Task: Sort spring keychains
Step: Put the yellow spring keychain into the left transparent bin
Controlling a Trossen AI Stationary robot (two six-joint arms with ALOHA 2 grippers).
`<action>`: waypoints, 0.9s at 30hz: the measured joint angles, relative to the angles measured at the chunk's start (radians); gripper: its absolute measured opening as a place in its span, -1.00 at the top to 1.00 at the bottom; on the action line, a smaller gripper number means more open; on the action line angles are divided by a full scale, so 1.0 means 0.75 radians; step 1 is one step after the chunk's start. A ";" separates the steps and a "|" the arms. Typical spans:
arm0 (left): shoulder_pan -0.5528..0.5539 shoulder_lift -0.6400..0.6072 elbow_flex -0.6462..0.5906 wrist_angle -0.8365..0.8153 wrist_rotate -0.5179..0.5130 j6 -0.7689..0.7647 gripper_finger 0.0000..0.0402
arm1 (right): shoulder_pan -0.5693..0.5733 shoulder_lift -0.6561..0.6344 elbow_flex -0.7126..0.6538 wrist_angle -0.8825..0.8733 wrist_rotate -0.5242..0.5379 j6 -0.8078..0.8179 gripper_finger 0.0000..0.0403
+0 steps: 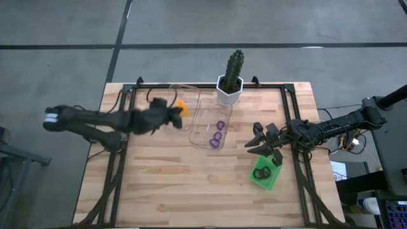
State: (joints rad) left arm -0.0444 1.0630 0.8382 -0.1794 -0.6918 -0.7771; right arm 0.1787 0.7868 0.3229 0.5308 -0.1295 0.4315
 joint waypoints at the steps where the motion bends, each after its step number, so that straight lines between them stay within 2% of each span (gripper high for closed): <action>1: 0.068 0.011 0.009 -0.055 0.051 -0.037 0.94 | 0.000 0.000 0.000 0.000 0.000 0.010 0.45; 5: 0.318 0.075 0.030 -0.179 0.253 -0.090 0.94 | 0.000 0.000 0.000 0.000 0.000 0.018 0.45; 9: 0.482 0.171 0.051 -0.194 0.424 -0.093 0.94 | 0.000 0.000 0.000 0.001 0.000 0.018 0.45; 17: 0.629 0.438 0.172 -0.307 0.502 -0.092 0.94 | 0.000 0.000 0.000 0.001 0.001 0.019 0.45; 27: 0.686 0.719 0.285 -0.472 0.555 -0.084 0.94 | 0.000 0.000 0.000 0.001 0.001 0.019 0.45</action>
State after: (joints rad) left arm 0.4702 1.6024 1.0520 -0.5333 -0.2759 -0.8402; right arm 0.1787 0.7868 0.3229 0.5312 -0.1291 0.4458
